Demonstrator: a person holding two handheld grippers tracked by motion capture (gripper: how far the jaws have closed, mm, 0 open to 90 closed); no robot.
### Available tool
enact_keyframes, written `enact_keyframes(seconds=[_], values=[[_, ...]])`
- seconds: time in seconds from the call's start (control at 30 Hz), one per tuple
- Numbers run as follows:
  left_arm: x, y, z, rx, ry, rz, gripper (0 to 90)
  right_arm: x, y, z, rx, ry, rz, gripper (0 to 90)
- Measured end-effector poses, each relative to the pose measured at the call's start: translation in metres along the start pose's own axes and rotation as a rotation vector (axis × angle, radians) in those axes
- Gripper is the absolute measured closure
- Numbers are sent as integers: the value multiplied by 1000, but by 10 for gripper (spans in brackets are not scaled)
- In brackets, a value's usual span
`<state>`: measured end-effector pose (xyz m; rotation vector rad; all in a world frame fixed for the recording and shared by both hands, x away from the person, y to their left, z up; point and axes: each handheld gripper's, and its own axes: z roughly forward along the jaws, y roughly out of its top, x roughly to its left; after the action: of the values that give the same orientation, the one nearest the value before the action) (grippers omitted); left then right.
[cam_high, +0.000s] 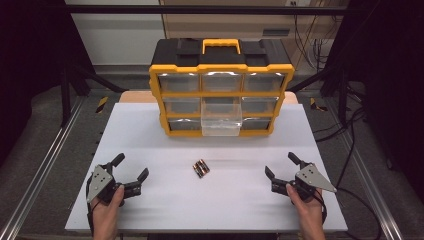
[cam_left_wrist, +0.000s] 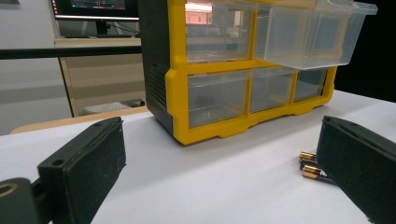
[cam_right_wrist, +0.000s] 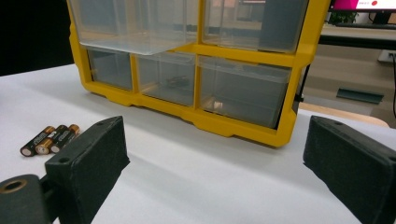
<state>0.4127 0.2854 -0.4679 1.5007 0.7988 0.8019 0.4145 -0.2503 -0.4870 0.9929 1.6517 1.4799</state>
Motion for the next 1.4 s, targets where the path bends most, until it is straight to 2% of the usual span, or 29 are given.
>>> enact_keyframes(seconds=[0.2, 0.43, 0.5, 0.57, 0.7, 0.8, 0.83, 0.87, 0.93, 0.97, 1.0, 1.03, 1.07, 1.13, 1.2, 1.4], values=[[-1, 1, -3, -8, 5, -17, 14, 3, 0, 2, 35, -9, 30, 55], [-2, 2, -3, -8, 10, -15, 14, 12, 3, 4, 78, -4, 20, 66], [-2, 2, -3, -5, 10, -11, 14, 20, 5, 6, 107, 18, 31, 76], [-3, 2, -3, -5, 11, -6, 14, 22, 6, 7, 116, 29, 40, 82], [-4, 3, -3, -3, 8, -8, 14, 36, 14, 16, 212, 47, 42, 137], [-6, 3, -3, 9, 10, -6, 14, 48, 20, 25, 257, 63, 36, 178], [-6, 3, -3, 9, 10, -6, 15, 48, 20, 25, 257, 63, 36, 178], [-7, 2, -3, 14, 11, 1, 14, 58, 23, 31, 284, 77, 28, 197], [-9, 3, -2, 14, 2, 10, 14, 67, 25, 38, 305, 90, 24, 215], [-9, 3, -2, 14, 2, 10, 14, 67, 25, 38, 305, 90, 24, 215], [-10, 5, -1, 12, -4, 18, 14, 75, 27, 46, 333, 98, 21, 239], [-10, 5, -1, 12, -4, 18, 14, 75, 27, 46, 333, 98, 21, 239], [-11, 5, -1, 23, -6, 21, 14, 82, 30, 54, 349, 112, 17, 268], [-11, 4, 0, 25, -16, -2, 14, 89, 33, 62, 374, 124, 17, 287], [-12, 4, 1, 20, -28, -14, 14, 93, 36, 69, 397, 131, 14, 317], [-17, 4, 2, 30, -45, -10, 14, 103, 42, 90, 447, 139, 14, 398]])
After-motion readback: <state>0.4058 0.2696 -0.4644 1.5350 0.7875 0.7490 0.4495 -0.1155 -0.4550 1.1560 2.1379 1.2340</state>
